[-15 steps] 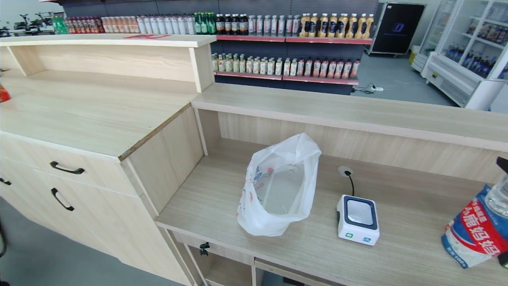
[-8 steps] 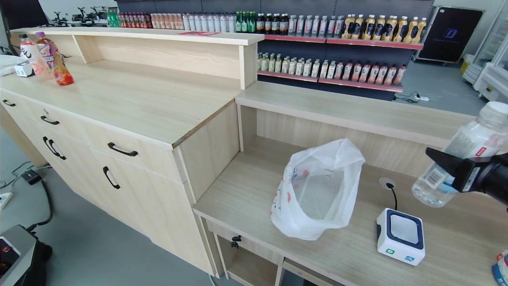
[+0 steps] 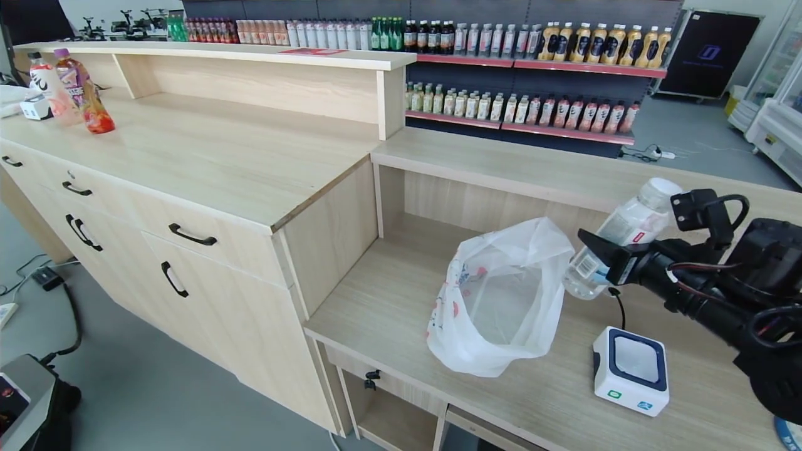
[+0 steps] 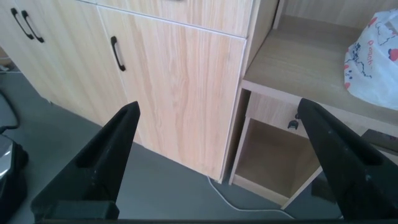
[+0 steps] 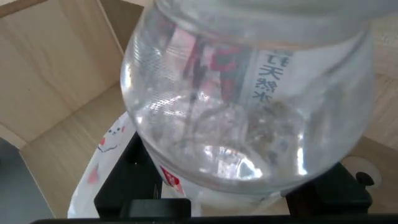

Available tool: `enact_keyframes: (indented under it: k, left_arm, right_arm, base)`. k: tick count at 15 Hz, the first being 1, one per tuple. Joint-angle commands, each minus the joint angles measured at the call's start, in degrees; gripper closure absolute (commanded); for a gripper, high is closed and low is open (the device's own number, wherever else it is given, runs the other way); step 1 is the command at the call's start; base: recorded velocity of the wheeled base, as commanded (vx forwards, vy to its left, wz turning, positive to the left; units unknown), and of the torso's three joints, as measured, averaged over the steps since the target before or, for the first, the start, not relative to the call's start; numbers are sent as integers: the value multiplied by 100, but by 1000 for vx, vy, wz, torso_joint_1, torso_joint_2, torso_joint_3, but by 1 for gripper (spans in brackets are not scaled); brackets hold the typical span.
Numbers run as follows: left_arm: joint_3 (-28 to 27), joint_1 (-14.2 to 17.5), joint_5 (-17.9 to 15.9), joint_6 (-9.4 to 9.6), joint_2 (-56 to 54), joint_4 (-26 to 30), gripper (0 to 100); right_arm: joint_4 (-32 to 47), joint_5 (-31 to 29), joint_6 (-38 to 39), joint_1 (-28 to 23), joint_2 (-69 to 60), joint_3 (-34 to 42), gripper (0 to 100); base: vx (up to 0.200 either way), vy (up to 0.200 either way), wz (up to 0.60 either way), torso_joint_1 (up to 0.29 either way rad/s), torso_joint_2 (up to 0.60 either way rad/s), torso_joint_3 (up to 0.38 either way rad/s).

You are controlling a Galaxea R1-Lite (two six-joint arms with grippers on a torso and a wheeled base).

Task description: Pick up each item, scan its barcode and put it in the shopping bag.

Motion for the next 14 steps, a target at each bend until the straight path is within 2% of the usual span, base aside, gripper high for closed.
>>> enact_keyframes:
  k: [1,6,14]
  left_arm:
    - [0,3,4,-1,-2,-2,0]
    - [0,3,4,-1,-2,-2,0]
    - [0,3,4,-1,-2,-2,0]
  right_arm:
    - [-281,89,-183,-4,865,-57,100]
    - [-1046,107,-358,-66,1788,-453,100]
    - [-1046,388,-341,-48,2464,-1393,100]
  base:
    - [0,0,0,0,0,0]
    - [0,0,0,0,0,0]
    - [0,0,0,0,0,0]
